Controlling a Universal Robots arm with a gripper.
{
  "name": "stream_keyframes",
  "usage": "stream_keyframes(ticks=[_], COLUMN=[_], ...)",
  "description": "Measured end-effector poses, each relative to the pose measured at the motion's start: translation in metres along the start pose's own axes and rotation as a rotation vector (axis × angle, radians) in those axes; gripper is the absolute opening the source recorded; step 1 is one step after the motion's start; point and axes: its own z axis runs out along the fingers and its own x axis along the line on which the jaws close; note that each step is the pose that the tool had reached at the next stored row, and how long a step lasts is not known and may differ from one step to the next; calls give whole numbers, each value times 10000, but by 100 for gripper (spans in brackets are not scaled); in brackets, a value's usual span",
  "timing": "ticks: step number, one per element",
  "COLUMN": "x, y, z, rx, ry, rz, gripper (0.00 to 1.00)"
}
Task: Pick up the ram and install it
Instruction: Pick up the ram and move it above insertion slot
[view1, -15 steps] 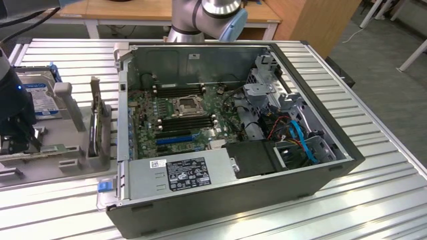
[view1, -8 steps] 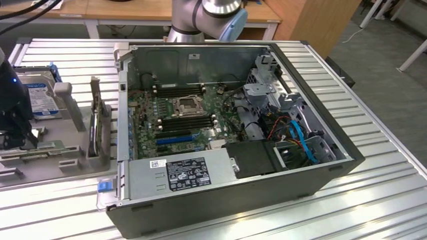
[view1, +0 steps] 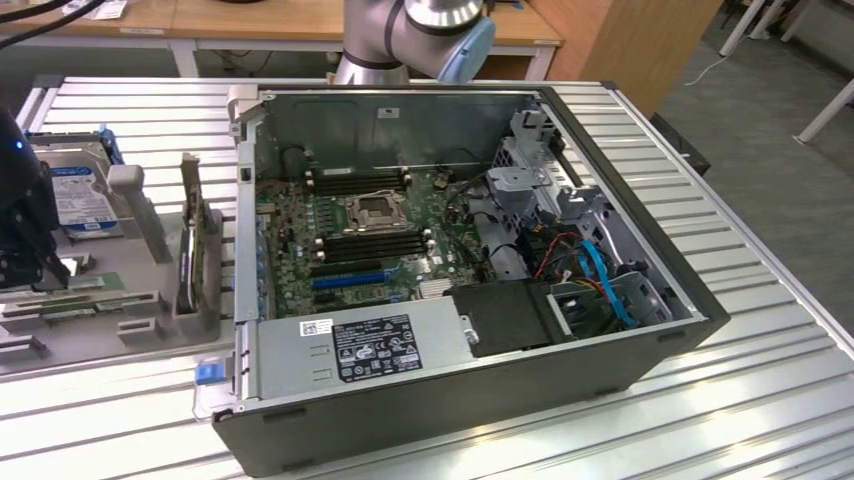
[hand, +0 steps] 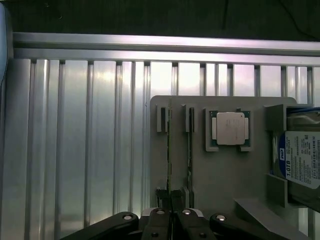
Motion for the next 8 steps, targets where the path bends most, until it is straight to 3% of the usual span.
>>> stream_keyframes(ticks=[8], x=[-3], y=[5], z=[-114], rx=[0], ry=[1], rz=[0], gripper=[11])
